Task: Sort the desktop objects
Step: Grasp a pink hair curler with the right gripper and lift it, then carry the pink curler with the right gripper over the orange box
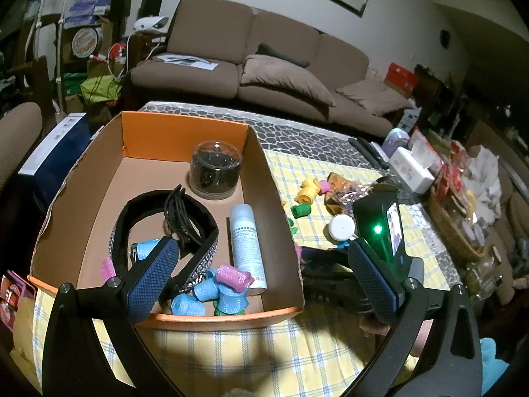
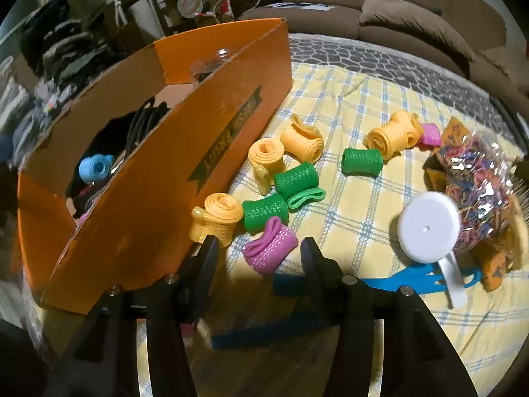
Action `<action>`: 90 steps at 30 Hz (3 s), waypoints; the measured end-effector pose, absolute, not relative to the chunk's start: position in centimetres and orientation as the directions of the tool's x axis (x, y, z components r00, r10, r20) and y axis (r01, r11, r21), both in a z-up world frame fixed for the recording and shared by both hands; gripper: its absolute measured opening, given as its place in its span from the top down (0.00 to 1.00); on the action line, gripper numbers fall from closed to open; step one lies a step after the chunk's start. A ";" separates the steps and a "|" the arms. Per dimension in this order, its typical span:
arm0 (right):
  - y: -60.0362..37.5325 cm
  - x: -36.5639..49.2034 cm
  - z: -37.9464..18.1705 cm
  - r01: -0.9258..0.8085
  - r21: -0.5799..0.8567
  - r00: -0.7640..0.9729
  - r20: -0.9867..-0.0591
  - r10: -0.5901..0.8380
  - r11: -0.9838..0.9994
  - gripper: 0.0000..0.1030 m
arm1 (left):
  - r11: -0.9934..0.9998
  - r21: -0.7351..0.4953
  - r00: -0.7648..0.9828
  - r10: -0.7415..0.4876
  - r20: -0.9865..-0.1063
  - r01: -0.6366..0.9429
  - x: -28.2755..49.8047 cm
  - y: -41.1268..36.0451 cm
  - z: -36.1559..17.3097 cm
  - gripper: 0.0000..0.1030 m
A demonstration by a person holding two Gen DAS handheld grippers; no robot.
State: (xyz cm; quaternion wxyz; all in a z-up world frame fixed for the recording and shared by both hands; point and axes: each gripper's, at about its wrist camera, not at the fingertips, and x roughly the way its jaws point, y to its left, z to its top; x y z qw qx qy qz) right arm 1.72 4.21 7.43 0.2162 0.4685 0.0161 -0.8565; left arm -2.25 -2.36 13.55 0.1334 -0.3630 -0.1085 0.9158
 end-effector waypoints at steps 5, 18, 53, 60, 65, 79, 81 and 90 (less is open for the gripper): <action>4.4 2.0 7.9 0.392 0.213 -0.441 -0.810 -0.386 -0.895 0.71 | -0.940 -0.297 -0.695 0.325 -0.641 -0.166 -2.3 -2.3 13.4 0.00; 6.3 6.1 15.9 0.507 0.322 -0.520 -0.625 -0.582 -0.799 0.71 | -0.685 -0.707 -0.607 0.641 -0.470 -0.176 -3.6 -4.7 11.9 0.02; 5.1 9.2 18.2 0.581 0.241 -0.544 -0.595 -0.592 -0.777 0.40 | -0.470 -0.874 -0.536 0.773 -0.341 -0.123 -5.1 -7.1 8.8 0.77; 5.9 7.1 13.0 0.494 0.310 -0.432 -0.723 -0.539 -0.812 0.50 | -0.482 -0.868 -0.540 0.765 -0.351 -0.118 -5.3 -7.3 8.8 0.80; 4.3 7.0 10.4 0.502 0.307 -0.364 -0.773 -0.519 -0.808 0.56 | -0.488 -0.866 -0.540 0.760 -0.361 -0.107 -5.3 -7.3 8.6 0.80; 1.7 7.0 7.4 0.529 0.204 -0.327 -0.847 -0.420 -0.824 0.76 | -0.495 -0.863 -0.544 0.753 -0.369 -0.099 -5.1 -8.3 8.5 0.80; 1.6 7.0 7.9 0.527 0.203 -0.333 -0.844 -0.420 -0.825 0.76 | -0.498 -0.862 -0.547 0.750 -0.372 -0.097 -5.0 -8.5 8.5 0.80; 4.0 7.1 14.4 0.475 0.229 -0.464 -0.755 -0.463 -0.849 0.76 | -0.535 -0.841 -0.569 0.718 -0.401 -0.081 -4.7 -9.8 8.8 0.80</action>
